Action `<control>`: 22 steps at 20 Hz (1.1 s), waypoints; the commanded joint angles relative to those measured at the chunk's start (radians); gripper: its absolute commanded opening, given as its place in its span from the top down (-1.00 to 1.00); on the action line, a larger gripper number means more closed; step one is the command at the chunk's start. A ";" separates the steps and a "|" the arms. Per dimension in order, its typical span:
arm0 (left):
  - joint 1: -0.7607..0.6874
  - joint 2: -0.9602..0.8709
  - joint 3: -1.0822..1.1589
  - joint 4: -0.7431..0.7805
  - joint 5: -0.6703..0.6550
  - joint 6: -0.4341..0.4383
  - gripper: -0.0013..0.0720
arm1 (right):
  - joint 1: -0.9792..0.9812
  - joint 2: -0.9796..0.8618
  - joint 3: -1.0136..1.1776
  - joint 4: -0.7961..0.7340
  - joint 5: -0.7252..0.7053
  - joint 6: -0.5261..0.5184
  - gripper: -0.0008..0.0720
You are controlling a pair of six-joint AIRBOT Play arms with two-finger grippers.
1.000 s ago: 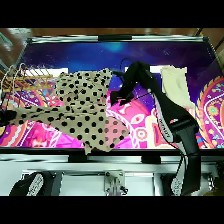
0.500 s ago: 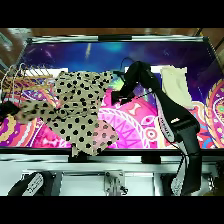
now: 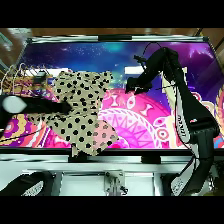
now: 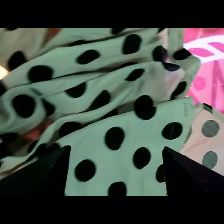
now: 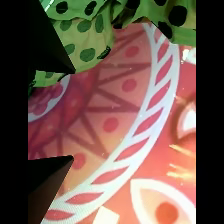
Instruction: Fold the shirts.
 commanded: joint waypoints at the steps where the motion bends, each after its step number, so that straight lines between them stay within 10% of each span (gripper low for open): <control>1: -0.208 -0.151 0.006 0.010 0.182 -0.022 -0.89 | -0.012 0.010 0.000 -0.003 -0.019 0.002 -0.74; 15: -0.277 -0.504 0.151 0.115 0.236 -0.022 -0.80 | -0.011 0.010 0.000 -0.003 -0.026 -0.009 -0.74; 17: -0.277 -0.526 0.153 0.116 0.236 -0.022 -0.51 | -0.011 0.010 0.000 -0.003 -0.026 -0.009 -0.74; 20: -0.271 -0.544 0.168 0.116 0.233 -0.021 0.80 | -0.011 0.010 0.000 -0.003 -0.029 -0.009 -0.74; 22: -0.270 -0.534 0.217 0.128 0.202 -0.021 0.85 | -0.011 0.010 0.000 -0.003 -0.030 -0.009 -0.74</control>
